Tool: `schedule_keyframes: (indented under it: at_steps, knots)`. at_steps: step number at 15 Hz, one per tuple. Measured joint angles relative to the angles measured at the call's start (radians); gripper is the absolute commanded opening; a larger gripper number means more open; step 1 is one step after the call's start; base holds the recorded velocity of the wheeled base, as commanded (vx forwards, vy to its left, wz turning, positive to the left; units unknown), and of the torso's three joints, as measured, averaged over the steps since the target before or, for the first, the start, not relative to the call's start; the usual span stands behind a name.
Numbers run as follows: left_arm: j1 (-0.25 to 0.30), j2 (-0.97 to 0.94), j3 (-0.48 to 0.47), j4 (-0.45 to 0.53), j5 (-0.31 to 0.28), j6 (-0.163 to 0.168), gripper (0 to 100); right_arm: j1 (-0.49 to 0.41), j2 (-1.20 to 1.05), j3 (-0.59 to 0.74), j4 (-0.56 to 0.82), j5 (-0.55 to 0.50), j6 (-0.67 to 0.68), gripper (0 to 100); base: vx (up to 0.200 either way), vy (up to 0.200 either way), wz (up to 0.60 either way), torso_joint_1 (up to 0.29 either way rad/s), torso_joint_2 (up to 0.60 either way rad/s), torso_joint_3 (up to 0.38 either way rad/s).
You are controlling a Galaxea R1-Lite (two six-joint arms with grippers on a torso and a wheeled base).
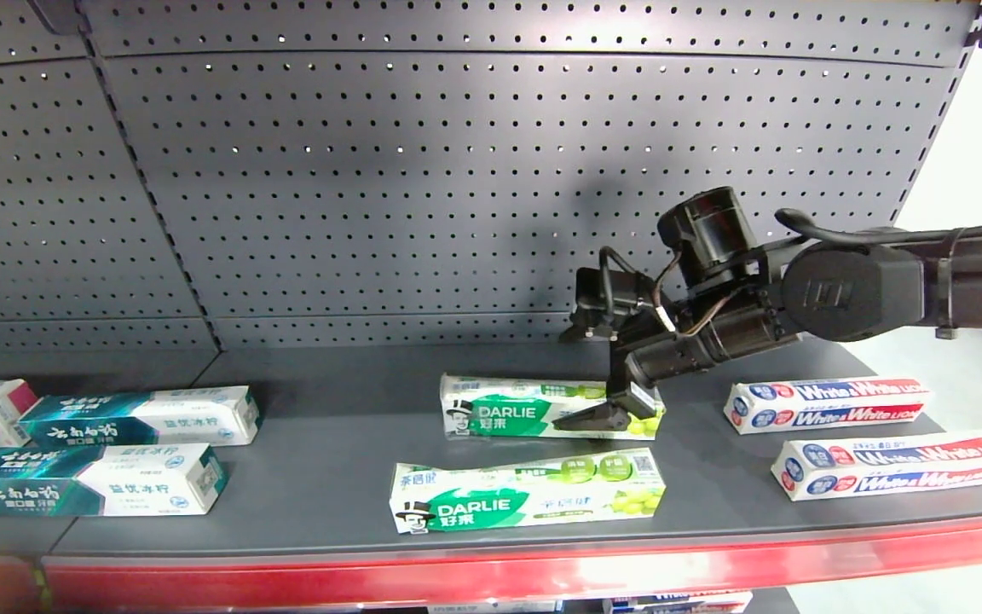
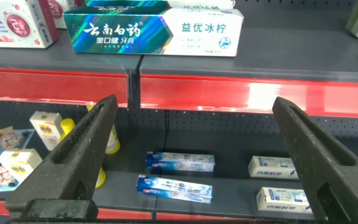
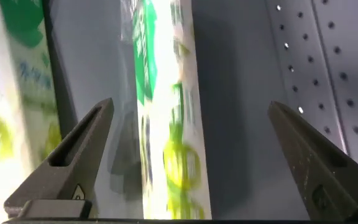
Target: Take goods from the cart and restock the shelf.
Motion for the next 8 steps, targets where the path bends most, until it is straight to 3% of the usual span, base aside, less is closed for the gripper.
schedule_keyframes:
  at_steps: [8]
  knots:
    - [0.0,0.0,-0.001,0.0,0.0,0.0,100,-0.125,-0.208,0.127,-0.01,0.019,-0.011,100,0.0,0.0,0.0,0.0,0.0,0.0]
